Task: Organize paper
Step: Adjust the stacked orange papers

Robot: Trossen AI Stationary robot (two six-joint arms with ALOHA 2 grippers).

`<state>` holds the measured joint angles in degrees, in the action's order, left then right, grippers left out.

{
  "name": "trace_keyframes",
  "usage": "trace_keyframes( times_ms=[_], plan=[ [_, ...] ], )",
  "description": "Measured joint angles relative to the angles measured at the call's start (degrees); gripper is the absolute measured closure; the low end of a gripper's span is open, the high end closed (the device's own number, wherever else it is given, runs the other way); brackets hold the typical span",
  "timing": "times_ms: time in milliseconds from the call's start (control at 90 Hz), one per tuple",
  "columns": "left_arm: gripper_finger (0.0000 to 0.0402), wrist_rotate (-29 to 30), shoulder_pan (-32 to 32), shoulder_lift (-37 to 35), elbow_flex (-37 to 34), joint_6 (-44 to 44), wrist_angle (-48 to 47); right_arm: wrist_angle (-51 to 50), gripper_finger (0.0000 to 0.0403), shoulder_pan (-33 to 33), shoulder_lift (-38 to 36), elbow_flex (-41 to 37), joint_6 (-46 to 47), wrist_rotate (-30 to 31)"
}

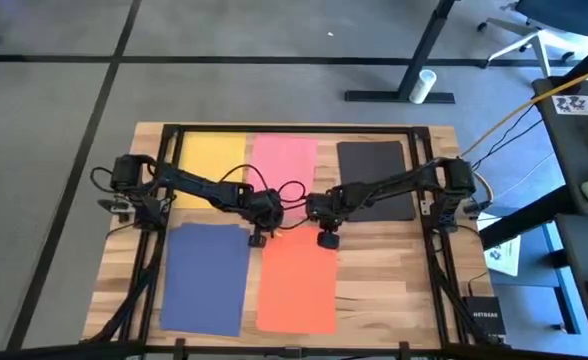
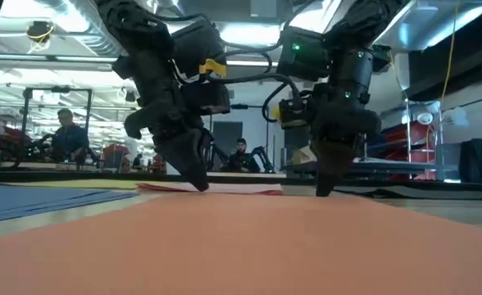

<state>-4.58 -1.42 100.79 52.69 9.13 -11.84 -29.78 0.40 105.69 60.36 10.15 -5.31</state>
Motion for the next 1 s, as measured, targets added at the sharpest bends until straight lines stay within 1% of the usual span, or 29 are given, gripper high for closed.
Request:
trace_keyframes(
  times_ms=[444,1000],
  plan=[
    [0.0402,-1.0,1.6,0.0,0.0,-2.88,-0.03,-0.02,0.0403,0.0,0.02,-0.04,-0.09,-1.39],
    [0.0402,-1.03,3.73,0.0,0.0,-8.71,-1.33,-0.24,0.0403,0.04,0.02,-0.04,-3.46,-0.05]
  ],
)
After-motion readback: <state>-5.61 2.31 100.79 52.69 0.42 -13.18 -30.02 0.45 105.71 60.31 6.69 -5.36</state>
